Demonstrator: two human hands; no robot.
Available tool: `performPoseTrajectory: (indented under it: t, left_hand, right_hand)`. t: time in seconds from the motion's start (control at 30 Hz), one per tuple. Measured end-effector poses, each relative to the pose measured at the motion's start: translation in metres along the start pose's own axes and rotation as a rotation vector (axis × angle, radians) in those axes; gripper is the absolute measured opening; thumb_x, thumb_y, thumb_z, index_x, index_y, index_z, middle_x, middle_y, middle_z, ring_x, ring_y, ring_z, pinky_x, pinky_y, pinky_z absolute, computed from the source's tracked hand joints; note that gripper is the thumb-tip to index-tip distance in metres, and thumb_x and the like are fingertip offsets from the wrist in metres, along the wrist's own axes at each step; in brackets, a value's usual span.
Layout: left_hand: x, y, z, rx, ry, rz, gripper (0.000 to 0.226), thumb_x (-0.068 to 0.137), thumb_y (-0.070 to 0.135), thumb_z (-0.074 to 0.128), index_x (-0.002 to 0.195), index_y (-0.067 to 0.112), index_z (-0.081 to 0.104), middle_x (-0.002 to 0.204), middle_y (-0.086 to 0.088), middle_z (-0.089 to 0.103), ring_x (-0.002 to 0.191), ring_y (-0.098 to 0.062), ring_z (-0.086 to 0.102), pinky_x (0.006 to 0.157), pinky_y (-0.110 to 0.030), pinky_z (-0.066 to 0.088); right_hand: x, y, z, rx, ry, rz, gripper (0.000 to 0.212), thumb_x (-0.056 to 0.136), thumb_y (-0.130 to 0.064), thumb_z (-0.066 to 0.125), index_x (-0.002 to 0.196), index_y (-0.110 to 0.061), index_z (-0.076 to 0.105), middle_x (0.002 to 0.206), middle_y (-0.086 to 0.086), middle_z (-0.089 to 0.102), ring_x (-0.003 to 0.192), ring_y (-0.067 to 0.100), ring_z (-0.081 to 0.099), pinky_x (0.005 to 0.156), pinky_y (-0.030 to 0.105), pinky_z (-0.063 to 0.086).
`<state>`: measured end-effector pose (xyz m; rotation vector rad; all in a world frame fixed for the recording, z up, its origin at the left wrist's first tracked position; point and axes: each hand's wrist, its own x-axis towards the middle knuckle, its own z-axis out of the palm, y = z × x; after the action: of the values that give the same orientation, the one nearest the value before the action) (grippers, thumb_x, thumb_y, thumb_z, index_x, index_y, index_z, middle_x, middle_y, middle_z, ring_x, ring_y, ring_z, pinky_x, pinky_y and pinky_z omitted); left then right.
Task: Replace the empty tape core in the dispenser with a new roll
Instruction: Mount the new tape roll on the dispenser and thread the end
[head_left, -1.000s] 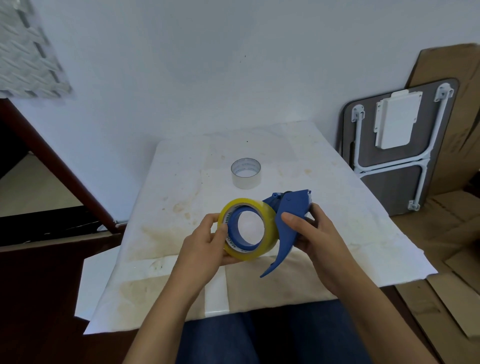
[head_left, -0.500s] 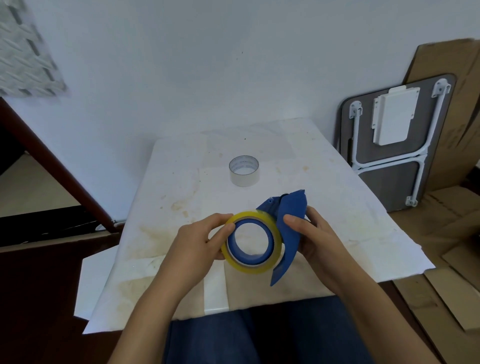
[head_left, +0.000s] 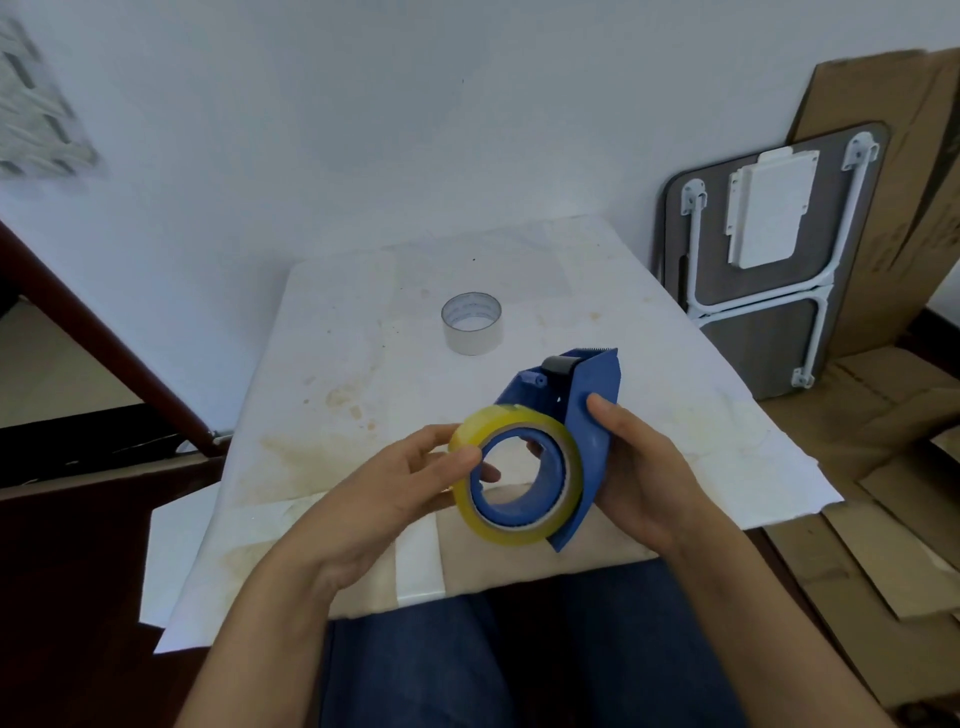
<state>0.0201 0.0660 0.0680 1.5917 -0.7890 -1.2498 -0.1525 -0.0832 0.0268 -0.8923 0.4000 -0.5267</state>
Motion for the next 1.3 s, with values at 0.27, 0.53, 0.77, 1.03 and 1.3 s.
performPoseTrajectory:
  t: [0.27, 0.53, 0.77, 1.03, 1.3]
  left_hand:
    - [0.001, -0.009, 0.015, -0.159, -0.173, 0.063, 0.05, 0.074, 0.029, 0.076, 0.118, 0.009, 0.064, 0.102, -0.005, 0.073, 0.098, -0.016, 0.067, 0.101, -0.033, 0.051]
    - [0.007, -0.003, 0.031, -0.308, -0.16, 0.067, 0.023, 0.088, 0.018, 0.066, 0.106, 0.004, 0.068, 0.087, -0.007, 0.073, 0.08, -0.015, 0.067, 0.076, -0.026, 0.057]
    - [0.01, -0.005, 0.033, -0.143, 0.136, 0.1, 0.054, 0.069, 0.036, 0.075, 0.114, 0.009, 0.063, 0.088, -0.001, 0.078, 0.081, -0.011, 0.07, 0.08, -0.027, 0.052]
    - [0.012, -0.006, 0.035, -0.106, 0.24, 0.132, 0.06, 0.066, 0.047, 0.077, 0.118, 0.021, 0.063, 0.1, -0.003, 0.077, 0.094, -0.016, 0.073, 0.085, -0.035, 0.054]
    - [0.01, -0.008, 0.033, -0.048, 0.23, 0.136, 0.046, 0.075, 0.038, 0.078, 0.116, 0.026, 0.064, 0.104, -0.005, 0.076, 0.099, -0.022, 0.072, 0.091, -0.038, 0.056]
  right_hand:
    - [0.004, 0.003, 0.012, 0.097, 0.025, -0.053, 0.053, 0.057, -0.067, 0.071, 0.1, -0.036, 0.079, 0.112, 0.003, 0.076, 0.101, 0.021, 0.072, 0.087, 0.043, 0.059]
    - [0.006, 0.0, 0.018, -0.045, 0.132, 0.005, 0.069, 0.071, -0.069, 0.056, 0.12, -0.021, 0.068, 0.103, 0.007, 0.077, 0.09, 0.021, 0.073, 0.074, 0.035, 0.059]
    - [0.011, -0.006, 0.014, -0.732, 0.41, -0.443, 0.016, 0.087, -0.025, 0.069, 0.101, -0.031, 0.063, 0.128, -0.013, 0.058, 0.123, 0.004, 0.052, 0.097, 0.032, 0.047]
    - [0.009, -0.004, 0.033, -1.2, 0.206, -0.572, 0.02, 0.081, -0.038, 0.073, 0.101, -0.033, 0.071, 0.153, -0.013, 0.034, 0.144, 0.012, 0.02, 0.105, 0.003, 0.013]
    - [0.013, -0.003, 0.036, -1.254, 0.245, -0.656, 0.009, 0.082, -0.034, 0.073, 0.09, -0.029, 0.074, 0.158, -0.006, 0.031, 0.149, 0.02, 0.009, 0.111, 0.037, 0.028]
